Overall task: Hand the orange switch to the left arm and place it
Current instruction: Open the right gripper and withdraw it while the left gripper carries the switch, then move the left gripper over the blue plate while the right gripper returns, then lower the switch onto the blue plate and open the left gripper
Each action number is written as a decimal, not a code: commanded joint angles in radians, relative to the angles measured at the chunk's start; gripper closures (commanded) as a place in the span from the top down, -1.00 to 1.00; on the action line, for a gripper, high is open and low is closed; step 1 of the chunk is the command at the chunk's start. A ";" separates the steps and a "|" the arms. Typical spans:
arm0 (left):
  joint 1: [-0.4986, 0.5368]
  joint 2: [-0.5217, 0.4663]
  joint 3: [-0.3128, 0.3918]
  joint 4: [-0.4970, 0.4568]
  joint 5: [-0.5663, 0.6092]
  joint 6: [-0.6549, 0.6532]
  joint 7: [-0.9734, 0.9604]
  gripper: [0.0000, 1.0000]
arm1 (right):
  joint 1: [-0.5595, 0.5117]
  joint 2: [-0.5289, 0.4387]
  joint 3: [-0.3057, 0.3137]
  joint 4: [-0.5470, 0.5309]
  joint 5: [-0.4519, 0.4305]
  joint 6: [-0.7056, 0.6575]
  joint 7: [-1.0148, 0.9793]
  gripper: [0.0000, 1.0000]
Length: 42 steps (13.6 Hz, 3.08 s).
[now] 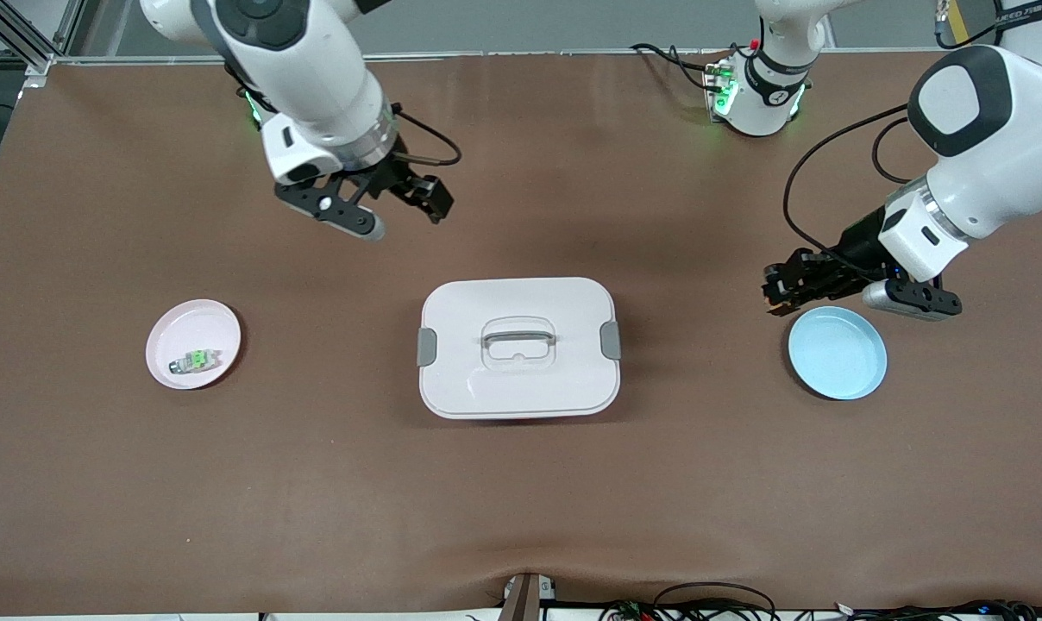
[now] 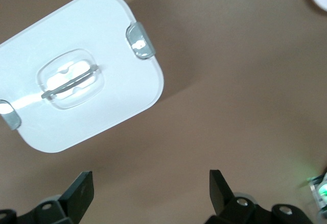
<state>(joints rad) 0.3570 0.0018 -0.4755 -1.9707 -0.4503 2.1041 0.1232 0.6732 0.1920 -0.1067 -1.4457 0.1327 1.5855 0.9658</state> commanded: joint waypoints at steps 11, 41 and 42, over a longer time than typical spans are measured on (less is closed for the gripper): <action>0.180 0.136 -0.009 0.038 0.353 -0.069 0.418 -1.00 | -0.271 -0.149 0.013 -0.147 -0.150 -0.039 -0.459 1.00; 0.243 0.445 -0.009 0.089 0.708 0.120 1.225 -1.00 | -0.673 -0.140 0.027 -0.068 -0.122 -0.048 -0.914 1.00; 0.244 0.454 -0.009 0.089 0.708 0.125 1.262 -1.00 | -0.681 -0.140 0.039 -0.067 -0.122 -0.048 -0.914 1.00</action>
<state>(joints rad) 0.5873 0.4316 -0.4746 -1.8947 0.2379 2.2132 1.3225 0.0411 0.0609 -0.1038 -1.5261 -0.0007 1.5458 0.0654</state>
